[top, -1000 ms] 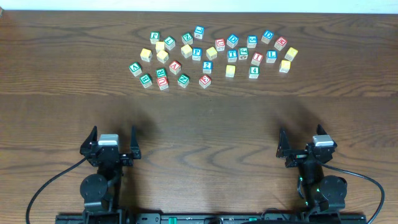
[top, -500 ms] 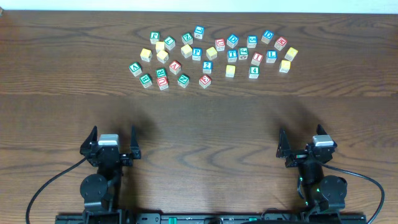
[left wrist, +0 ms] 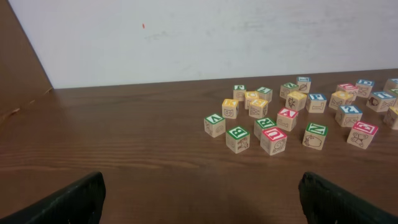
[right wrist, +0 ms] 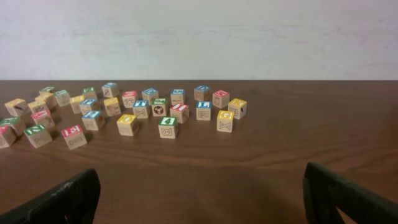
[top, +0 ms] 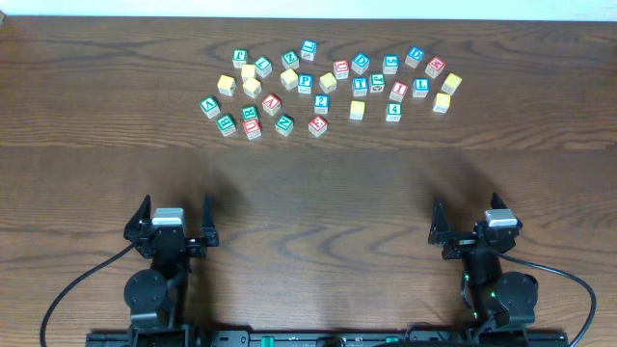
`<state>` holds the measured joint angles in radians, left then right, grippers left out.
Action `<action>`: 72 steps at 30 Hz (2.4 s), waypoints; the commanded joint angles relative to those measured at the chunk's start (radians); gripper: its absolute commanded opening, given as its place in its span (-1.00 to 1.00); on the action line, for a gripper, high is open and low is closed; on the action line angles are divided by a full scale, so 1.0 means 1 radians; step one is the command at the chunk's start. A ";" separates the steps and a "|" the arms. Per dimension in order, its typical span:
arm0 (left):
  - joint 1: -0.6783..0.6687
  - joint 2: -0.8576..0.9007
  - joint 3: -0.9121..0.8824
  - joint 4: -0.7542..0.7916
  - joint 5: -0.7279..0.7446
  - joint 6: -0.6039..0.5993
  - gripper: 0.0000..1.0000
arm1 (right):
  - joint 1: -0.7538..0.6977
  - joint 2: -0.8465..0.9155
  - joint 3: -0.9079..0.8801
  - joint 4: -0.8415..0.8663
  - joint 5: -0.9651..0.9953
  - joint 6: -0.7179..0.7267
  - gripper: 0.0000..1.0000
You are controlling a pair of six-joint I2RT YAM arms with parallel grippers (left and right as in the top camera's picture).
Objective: Spell out CORL
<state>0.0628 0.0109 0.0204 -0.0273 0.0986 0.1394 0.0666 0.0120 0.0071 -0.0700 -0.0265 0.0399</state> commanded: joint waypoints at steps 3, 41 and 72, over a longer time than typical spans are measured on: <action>-0.004 -0.007 -0.016 -0.033 0.006 0.014 0.95 | -0.007 -0.004 -0.002 -0.004 -0.003 -0.011 0.99; -0.003 -0.007 -0.016 -0.033 0.006 0.014 0.95 | -0.007 -0.004 -0.002 -0.003 0.020 -0.012 0.99; -0.002 0.038 0.046 -0.035 -0.024 0.005 0.95 | -0.007 0.105 0.056 0.136 0.066 -0.064 0.99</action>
<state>0.0628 0.0166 0.0311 -0.0460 0.0723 0.1390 0.0666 0.0727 0.0212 0.0448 0.0341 -0.0120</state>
